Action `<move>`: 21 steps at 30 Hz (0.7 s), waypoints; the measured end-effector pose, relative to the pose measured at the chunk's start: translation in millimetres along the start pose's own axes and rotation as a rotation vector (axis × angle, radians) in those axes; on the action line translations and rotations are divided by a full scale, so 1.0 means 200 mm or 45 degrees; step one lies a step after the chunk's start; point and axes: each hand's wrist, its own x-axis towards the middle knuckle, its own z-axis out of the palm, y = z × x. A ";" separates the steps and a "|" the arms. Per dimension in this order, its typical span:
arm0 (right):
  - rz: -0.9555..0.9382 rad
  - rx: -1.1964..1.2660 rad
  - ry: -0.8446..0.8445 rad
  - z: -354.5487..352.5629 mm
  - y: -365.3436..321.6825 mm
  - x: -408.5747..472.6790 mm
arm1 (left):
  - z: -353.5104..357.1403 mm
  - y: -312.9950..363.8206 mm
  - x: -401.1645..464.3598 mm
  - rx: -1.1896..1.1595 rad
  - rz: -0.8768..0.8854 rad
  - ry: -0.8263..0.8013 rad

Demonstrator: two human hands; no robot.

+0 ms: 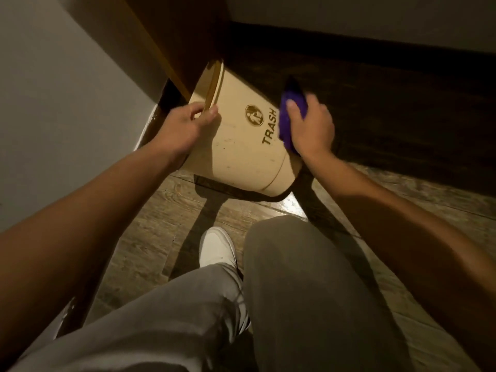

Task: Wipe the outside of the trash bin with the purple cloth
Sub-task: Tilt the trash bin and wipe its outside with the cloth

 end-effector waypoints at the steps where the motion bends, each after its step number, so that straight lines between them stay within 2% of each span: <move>1: -0.146 0.092 0.003 0.01 -0.11 -0.05 | 0.03 0.02 0.01 -0.032 -0.003 -0.009; 2: -0.274 0.171 -0.003 0.04 -0.21 -0.10 | 0.05 0.04 0.01 -0.077 0.001 -0.019; 4: -0.380 0.239 -0.044 0.12 -0.38 -0.22 | 0.10 0.06 0.03 -0.158 0.032 0.013; 6: -0.393 0.116 -0.052 0.19 -0.46 -0.32 | 0.10 0.05 0.05 -0.185 0.056 0.092; 8: -0.417 -0.092 -0.021 0.24 -0.41 -0.35 | 0.08 0.03 0.05 -0.180 0.019 0.133; 10: -0.401 -0.173 0.008 0.25 -0.31 -0.31 | 0.05 0.01 0.03 -0.196 -0.061 0.162; 14: -0.157 -0.186 0.073 0.22 -0.07 -0.18 | 0.04 -0.03 0.02 -0.203 -0.119 0.211; 18: 0.185 -0.144 -0.063 0.11 0.22 -0.10 | 0.06 -0.06 -0.01 -0.130 -0.032 0.248; 21: 0.245 -0.172 -0.082 0.04 0.30 -0.09 | 0.08 -0.07 -0.01 -0.033 -0.020 0.345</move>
